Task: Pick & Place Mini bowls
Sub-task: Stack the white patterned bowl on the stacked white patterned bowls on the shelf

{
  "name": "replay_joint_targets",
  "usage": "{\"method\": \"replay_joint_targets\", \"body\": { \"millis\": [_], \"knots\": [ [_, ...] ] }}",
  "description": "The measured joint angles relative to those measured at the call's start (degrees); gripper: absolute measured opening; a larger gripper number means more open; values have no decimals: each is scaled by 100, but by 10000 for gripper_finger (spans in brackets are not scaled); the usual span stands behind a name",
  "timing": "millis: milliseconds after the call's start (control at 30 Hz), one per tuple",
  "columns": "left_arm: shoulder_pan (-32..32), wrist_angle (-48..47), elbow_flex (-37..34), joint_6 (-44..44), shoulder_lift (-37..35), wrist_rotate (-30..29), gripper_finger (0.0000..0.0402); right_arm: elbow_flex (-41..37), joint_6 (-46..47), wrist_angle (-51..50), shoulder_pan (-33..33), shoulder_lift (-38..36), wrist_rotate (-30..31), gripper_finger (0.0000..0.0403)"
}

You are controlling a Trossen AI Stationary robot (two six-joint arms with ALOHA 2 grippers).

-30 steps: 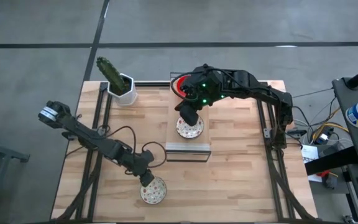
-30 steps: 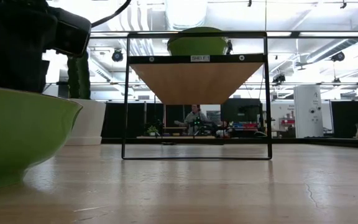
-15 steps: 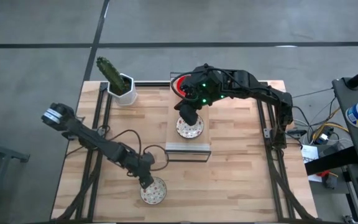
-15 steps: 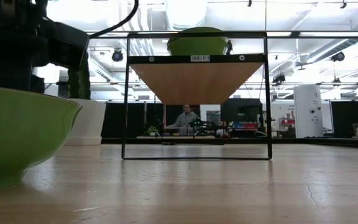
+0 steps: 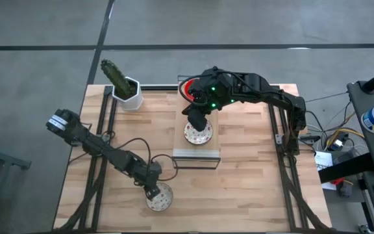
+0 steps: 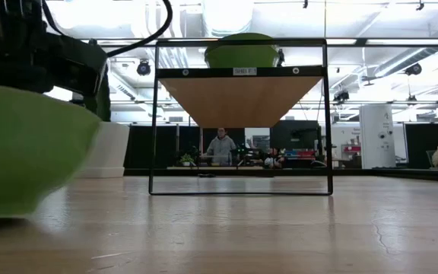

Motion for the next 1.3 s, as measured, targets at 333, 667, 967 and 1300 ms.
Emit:
{"method": "replay_joint_targets", "body": {
  "millis": [333, 667, 967, 1300],
  "knots": [
    [21, -331, 48, 149, -486, 183, 4, 0, -184, 12, -4, 0, 8, 8],
    [137, -1067, 61, -701, -2283, -688, 2, 12, -225, 43, -7, -7, 334, 8],
    [591, -998, 353, -1196, -3522, -1808, 1, 31, -434, 50, -7, -201, 661, 8],
    [1315, -1001, 838, -1096, -3628, -2112, 1, 33, -709, 94, -13, -746, 1632, 8]
  ]
}}
